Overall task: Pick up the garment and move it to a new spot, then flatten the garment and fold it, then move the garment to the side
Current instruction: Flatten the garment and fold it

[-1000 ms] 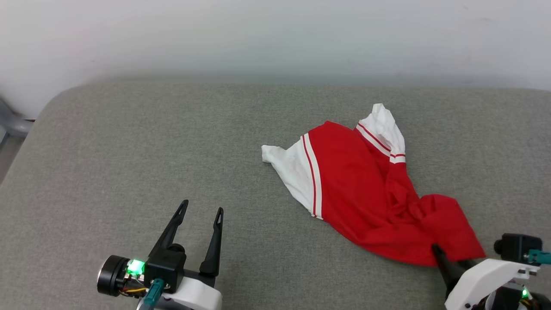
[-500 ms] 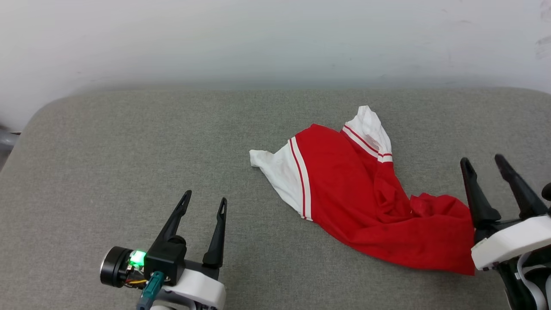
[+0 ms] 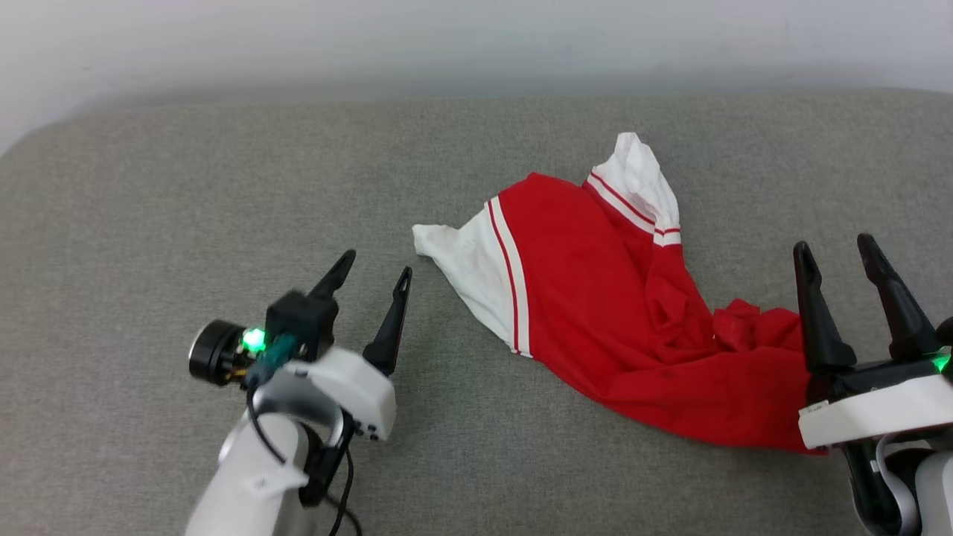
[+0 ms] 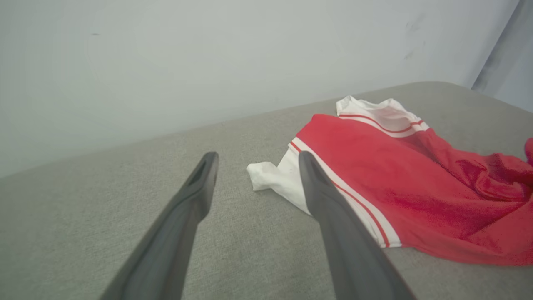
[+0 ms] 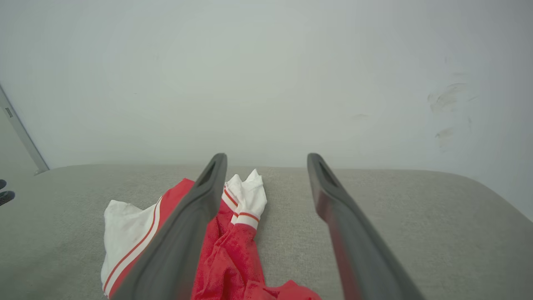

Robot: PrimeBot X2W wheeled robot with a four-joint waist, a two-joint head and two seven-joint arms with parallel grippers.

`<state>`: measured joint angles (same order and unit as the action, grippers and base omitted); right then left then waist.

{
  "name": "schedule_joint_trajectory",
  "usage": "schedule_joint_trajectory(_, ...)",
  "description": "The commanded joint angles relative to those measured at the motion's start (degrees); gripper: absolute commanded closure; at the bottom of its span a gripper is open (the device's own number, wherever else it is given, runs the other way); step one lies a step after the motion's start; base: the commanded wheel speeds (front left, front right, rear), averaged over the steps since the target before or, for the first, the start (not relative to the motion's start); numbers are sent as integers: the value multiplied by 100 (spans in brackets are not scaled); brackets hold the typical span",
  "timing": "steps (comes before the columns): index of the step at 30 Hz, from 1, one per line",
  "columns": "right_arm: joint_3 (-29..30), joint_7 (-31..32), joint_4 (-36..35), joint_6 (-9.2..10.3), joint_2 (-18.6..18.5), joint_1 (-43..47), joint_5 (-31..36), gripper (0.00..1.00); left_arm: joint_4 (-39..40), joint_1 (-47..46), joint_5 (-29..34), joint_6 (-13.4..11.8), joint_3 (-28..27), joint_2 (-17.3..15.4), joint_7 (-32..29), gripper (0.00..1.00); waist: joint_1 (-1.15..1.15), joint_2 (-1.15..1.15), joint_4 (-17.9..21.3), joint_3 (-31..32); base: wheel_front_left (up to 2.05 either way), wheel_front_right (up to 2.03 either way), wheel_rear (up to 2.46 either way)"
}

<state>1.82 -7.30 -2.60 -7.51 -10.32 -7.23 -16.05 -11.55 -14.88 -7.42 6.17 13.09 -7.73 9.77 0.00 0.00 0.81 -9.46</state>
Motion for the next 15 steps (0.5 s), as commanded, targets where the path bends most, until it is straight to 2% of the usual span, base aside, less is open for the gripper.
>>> schedule_joint_trajectory(1, 17, -45, -31, 4, 35, -145, 27, 0, -192, -485, -111, 70, 159, -119, -621, 0, 0, 0, 175, -310, 0, 0, 0)
schedule_joint_trajectory(5, 22, -102, -60, 4, 100, -294, 52, 0, -435, -1408, -377, 120, 675, -489, -2214, 0, 0, 0, 362, -597, 0, 0, 0)
schedule_joint_trajectory(9, -24, -180, -53, 4, 164, -373, 26, 0, -471, -2191, -1141, 124, 1208, -866, -3636, 0, 0, 0, 530, -822, 0, 0, 0)
schedule_joint_trajectory(11, -92, -230, -43, 4, 198, -444, 20, 0, -470, -2528, -1366, 125, 1402, -1091, -4121, 0, 0, 0, 624, -935, 0, 0, 0)
schedule_joint_trajectory(14, -181, -331, -13, 4, 209, -502, 22, 0, -491, -2882, -1760, 127, 1667, -1252, -4690, 0, 0, 0, 733, -1088, 0, 0, 0)
schedule_joint_trajectory(15, -181, -331, -13, 4, 209, -502, 22, 0, -491, -2882, -1760, 127, 1667, -1252, -4690, 0, 0, 0, 733, -1088, 0, 0, 0)
